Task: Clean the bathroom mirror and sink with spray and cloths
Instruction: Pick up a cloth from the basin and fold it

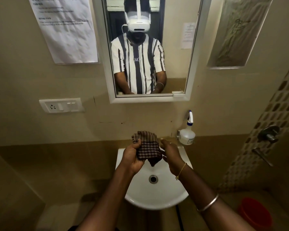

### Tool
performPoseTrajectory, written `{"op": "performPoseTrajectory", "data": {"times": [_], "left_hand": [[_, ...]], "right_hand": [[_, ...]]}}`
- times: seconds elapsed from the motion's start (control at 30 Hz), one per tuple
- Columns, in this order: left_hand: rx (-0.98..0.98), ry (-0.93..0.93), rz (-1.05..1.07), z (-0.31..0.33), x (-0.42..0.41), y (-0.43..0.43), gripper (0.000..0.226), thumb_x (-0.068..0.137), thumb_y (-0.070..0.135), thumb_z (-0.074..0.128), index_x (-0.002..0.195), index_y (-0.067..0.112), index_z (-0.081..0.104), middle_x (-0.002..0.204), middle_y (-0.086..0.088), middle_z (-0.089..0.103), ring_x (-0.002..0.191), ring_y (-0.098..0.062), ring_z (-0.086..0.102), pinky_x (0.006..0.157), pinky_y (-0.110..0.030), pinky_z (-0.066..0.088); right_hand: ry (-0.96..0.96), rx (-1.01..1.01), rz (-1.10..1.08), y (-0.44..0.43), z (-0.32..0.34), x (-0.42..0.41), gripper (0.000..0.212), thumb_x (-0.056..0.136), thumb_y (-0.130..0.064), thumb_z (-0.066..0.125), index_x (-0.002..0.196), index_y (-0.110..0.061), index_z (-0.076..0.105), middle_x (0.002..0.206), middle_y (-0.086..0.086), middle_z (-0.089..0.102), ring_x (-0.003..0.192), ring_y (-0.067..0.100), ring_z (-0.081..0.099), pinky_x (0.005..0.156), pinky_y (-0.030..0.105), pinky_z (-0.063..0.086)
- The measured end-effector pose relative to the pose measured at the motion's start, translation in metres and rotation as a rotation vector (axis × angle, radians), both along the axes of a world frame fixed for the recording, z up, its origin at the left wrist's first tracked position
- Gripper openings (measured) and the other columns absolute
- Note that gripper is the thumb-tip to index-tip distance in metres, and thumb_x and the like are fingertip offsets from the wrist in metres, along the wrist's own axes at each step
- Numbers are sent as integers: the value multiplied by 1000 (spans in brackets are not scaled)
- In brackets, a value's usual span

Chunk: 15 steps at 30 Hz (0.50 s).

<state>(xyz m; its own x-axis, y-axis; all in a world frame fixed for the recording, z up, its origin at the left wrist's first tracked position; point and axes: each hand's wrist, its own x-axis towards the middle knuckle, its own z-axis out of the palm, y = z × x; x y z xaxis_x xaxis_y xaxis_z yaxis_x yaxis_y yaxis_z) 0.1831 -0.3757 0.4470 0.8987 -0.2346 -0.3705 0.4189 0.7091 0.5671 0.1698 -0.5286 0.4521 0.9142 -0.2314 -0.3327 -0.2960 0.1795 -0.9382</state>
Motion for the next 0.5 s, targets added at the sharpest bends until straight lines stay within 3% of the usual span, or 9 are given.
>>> {"op": "performPoseTrajectory", "data": {"times": [0.1,0.17,0.23,0.33,0.4,0.5], "left_hand": [[7,-7,-39,2,-2,-1,41,107,20,44,138,-4,56,128,-27,67,115,-42,65,91,-53,55],[4,2,-79,7,-6,-4,39,107,21,44,134,-3,59,115,-24,73,109,-40,66,84,-51,55],[2,25,-106,7,-9,-8,37,107,22,45,129,-3,62,103,-22,76,105,-40,66,81,-51,54],[31,28,-116,2,-9,-11,36,105,24,48,127,2,65,116,-23,73,110,-41,65,86,-53,56],[172,-4,-99,-3,-5,-13,34,104,24,51,127,3,66,122,-21,72,110,-39,67,84,-49,59],[532,-94,-65,-7,1,-16,31,102,21,55,128,9,66,116,-14,75,106,-34,71,78,-43,60]], "right_hand": [[54,140,133,2,-7,4,52,100,-57,49,114,-13,72,108,18,71,98,32,62,79,39,49],[69,299,191,1,-12,5,64,96,-64,48,123,-10,71,119,24,69,103,38,62,81,48,51],[71,412,228,1,-14,4,68,96,-65,46,126,-10,71,124,24,68,109,42,60,83,54,50],[47,580,218,3,-16,-1,63,101,-58,42,126,-8,72,131,21,67,121,42,59,101,56,47],[38,672,177,3,-21,-2,62,103,-54,42,128,-5,70,134,23,65,128,41,58,110,55,45],[-4,743,146,2,-23,-2,65,105,-53,39,129,0,68,133,25,65,123,41,62,109,52,46]]}}
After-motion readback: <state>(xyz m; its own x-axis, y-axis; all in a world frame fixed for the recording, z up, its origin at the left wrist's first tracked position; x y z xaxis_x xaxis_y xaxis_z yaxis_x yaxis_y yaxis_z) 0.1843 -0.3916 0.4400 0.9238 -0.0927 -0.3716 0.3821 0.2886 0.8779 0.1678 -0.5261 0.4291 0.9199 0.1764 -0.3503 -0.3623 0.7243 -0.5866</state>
